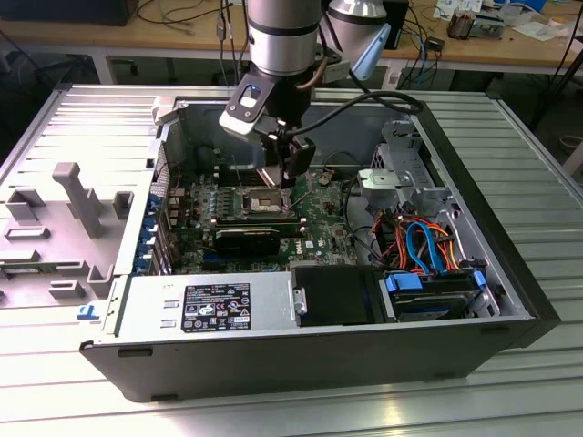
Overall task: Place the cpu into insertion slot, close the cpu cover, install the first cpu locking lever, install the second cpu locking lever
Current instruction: 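Place the cpu into insertion slot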
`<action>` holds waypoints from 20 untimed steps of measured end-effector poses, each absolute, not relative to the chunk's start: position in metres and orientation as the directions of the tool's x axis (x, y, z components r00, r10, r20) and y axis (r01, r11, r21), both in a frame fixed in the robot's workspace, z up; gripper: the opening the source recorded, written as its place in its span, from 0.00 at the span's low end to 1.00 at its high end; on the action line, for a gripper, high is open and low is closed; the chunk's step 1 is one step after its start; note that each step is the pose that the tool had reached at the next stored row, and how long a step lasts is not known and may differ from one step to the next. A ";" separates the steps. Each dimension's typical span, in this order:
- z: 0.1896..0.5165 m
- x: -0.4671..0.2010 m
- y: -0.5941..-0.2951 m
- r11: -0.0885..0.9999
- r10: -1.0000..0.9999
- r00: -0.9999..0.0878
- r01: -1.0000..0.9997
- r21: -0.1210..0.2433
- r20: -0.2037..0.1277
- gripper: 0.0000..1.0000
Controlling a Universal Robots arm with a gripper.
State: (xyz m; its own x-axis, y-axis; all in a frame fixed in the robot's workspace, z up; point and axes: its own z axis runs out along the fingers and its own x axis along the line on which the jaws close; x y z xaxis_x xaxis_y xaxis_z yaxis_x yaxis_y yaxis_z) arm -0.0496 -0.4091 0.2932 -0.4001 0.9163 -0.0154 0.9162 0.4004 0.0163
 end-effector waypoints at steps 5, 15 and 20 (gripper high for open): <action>0.293 -0.050 -0.409 0.371 0.928 -0.371 0.928 0.016 -0.016 0.55; 0.293 -0.050 -0.409 0.309 0.951 -0.308 0.951 0.015 -0.017 0.55; 0.292 -0.050 -0.409 0.286 0.958 -0.286 0.958 0.015 -0.018 0.55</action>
State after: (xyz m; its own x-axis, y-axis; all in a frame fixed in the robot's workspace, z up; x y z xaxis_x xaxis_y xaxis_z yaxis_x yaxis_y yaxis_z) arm -0.0496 -0.4091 0.2924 -0.2862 0.9580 -0.0182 0.9580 0.2864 0.0152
